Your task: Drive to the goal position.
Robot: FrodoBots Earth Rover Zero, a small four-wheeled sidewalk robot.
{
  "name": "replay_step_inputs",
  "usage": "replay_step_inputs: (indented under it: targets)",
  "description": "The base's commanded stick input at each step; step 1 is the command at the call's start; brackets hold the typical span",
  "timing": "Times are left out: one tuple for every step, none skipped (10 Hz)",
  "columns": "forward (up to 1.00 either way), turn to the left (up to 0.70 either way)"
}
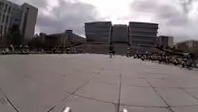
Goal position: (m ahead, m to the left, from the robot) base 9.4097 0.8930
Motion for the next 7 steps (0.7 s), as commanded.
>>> replay_step_inputs:
  targets:
    - [0.70,0.00]
    - [0.70,0.00]
    - [0.70,0.00]
    - [0.70,0.00]
    - [0.70,0.00]
    - [0.70,0.00]
    - [0.70,0.00]
